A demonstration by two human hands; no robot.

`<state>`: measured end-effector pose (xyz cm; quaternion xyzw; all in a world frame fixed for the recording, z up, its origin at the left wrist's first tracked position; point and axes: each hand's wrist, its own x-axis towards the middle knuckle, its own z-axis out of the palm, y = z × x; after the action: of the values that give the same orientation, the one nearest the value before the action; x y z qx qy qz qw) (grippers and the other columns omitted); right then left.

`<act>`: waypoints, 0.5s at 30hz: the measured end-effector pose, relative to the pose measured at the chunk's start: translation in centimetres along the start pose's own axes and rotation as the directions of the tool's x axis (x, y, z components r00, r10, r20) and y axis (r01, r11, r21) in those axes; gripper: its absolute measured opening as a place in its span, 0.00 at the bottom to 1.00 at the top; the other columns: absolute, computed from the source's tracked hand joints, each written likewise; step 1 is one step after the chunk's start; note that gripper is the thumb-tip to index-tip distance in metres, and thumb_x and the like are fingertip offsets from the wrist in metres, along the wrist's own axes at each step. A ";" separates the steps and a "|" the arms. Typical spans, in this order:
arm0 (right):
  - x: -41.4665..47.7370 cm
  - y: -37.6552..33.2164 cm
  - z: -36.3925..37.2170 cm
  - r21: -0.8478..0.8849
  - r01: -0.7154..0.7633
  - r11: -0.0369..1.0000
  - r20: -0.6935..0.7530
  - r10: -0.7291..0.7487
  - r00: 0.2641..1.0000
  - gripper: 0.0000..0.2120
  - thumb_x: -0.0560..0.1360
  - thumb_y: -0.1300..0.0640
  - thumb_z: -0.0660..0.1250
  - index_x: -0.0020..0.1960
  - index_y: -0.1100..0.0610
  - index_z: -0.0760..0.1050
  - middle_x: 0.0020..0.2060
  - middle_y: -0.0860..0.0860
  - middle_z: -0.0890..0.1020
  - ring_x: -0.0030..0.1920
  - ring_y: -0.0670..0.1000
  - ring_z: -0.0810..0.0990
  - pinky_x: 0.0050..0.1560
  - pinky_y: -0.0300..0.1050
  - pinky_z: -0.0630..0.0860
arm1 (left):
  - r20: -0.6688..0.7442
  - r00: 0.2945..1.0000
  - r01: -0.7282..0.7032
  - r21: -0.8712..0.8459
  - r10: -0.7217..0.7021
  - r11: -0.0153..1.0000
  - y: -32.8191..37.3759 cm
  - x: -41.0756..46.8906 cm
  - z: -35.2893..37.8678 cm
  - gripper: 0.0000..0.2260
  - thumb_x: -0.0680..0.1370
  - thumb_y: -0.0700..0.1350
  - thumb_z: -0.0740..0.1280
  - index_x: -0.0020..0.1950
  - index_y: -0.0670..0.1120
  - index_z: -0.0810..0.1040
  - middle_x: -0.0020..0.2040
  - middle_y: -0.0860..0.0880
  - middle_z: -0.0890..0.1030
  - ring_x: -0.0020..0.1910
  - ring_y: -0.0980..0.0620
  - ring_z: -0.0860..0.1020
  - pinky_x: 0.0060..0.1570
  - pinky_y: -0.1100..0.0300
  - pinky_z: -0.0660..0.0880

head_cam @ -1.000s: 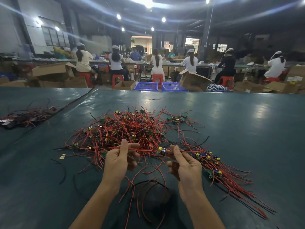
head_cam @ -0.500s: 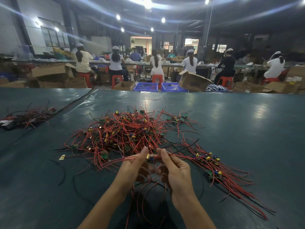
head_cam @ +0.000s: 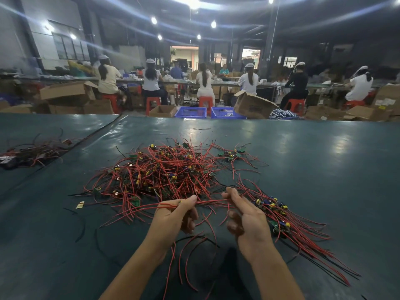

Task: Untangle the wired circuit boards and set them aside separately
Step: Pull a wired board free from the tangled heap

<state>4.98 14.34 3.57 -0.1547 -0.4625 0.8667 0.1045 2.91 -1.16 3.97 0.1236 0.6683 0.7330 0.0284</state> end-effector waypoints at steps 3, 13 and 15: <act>-0.2 0.8 0.5 -0.029 0.055 0.998 0.003 -0.055 0.998 0.06 0.74 0.55 0.71 0.46 0.56 0.86 0.40 0.50 0.86 0.25 0.43 0.68 0.21 0.34 0.64 | -0.039 0.999 0.004 -0.023 -0.005 1.000 0.0 0.2 -0.4 0.18 0.70 0.56 0.66 0.26 0.44 0.77 0.24 0.45 0.74 0.23 0.52 0.72 0.26 0.63 0.71; -1.5 3.4 2.3 -0.267 0.195 0.944 0.271 -0.121 0.955 0.10 0.65 0.46 0.72 0.42 0.50 0.87 0.37 0.51 0.87 0.39 0.49 0.86 0.44 0.43 0.83 | 0.164 0.986 0.042 -0.042 -0.035 0.998 -0.3 0.0 -0.3 0.18 0.75 0.58 0.63 0.48 0.47 0.86 0.43 0.44 0.86 0.40 0.50 0.84 0.36 0.66 0.77; -1.3 3.5 2.3 -0.252 0.263 0.931 0.291 -0.186 0.938 0.07 0.67 0.49 0.72 0.42 0.48 0.87 0.41 0.53 0.87 0.42 0.50 0.86 0.47 0.43 0.83 | 0.143 0.989 0.054 -0.033 -0.048 0.998 -0.4 0.1 -0.4 0.19 0.75 0.59 0.62 0.47 0.48 0.86 0.43 0.44 0.86 0.42 0.50 0.85 0.37 0.66 0.77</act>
<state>5.22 10.21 2.12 0.0023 -0.6077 0.7854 0.1179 2.64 -1.48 3.61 0.1578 0.6541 0.7334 0.0969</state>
